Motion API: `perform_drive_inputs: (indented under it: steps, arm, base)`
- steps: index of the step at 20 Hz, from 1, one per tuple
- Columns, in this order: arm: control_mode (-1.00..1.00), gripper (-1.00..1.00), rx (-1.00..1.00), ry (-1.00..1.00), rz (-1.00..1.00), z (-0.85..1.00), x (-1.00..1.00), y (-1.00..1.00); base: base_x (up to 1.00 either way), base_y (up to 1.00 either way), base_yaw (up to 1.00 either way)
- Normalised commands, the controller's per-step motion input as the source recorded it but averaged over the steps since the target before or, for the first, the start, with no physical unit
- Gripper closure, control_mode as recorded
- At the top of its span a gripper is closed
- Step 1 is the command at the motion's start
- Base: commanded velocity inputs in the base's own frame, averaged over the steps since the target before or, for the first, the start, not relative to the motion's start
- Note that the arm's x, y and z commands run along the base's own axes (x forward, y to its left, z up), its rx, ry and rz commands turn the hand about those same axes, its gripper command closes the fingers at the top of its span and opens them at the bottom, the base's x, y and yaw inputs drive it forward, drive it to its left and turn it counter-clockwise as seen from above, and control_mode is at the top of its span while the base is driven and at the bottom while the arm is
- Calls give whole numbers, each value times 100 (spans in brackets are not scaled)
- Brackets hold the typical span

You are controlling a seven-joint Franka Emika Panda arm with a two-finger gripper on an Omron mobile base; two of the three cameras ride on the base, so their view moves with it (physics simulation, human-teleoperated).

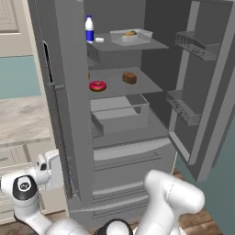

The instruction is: Place the tupperware on the top shelf of the fridge. Make space for the tupperware among the existing items by rearranging them on the shelves if needed. Close the fridge door when finished.

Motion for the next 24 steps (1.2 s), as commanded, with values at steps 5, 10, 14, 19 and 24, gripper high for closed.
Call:
perform_drive_inputs:
  steps: [5,10,14,19,24]
  arm:
    - [-100,-100,5,-18,0,31,0,-60]
    - [-100,-100,5,-21,0,44,4,-56]
    - [-100,-100,2,-15,0,49,0,-52]
    - [-100,-100,1,-5,0,56,0,-57]
    - [-100,-100,1,0,0,73,17,-47]
  base:
    - [0,0,0]
    - [0,0,0]
    - [0,0,0]
    - [0,0,0]
    - [0,0,0]
